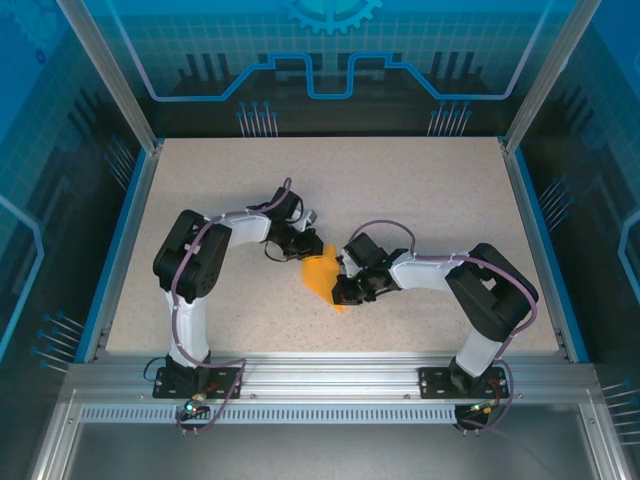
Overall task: Fold a paper plane with a square sheet of paper (fold left side to right side)
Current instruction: Fourth fold the wing at the center of the table.
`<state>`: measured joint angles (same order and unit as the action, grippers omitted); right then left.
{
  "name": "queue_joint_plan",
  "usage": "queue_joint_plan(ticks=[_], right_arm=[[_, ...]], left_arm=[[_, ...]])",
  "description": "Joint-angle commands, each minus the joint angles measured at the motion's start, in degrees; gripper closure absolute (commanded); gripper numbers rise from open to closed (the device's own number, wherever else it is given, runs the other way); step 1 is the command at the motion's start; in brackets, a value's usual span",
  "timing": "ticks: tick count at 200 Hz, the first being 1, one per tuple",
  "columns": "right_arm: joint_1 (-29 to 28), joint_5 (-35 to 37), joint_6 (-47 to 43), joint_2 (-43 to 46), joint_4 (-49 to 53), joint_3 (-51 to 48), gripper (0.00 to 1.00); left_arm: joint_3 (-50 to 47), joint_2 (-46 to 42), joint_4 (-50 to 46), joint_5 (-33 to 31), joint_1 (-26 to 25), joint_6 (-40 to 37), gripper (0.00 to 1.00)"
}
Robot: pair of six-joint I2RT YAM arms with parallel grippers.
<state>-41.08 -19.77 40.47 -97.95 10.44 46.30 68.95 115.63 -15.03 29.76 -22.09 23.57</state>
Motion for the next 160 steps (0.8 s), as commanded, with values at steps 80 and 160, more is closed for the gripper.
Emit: queue_joint_plan(ticks=[80,160], right_arm=[[-0.14,1.0,0.15,-2.94,6.54,-3.21,1.0],[-0.45,-0.56,2.74,-1.66,-2.96,-4.18,1.0]], left_arm=[[6.68,4.67,-4.46,-2.26,4.77,-4.99,0.78],[8.09,-2.38,-6.57,0.42,7.03,-5.1,0.68]])
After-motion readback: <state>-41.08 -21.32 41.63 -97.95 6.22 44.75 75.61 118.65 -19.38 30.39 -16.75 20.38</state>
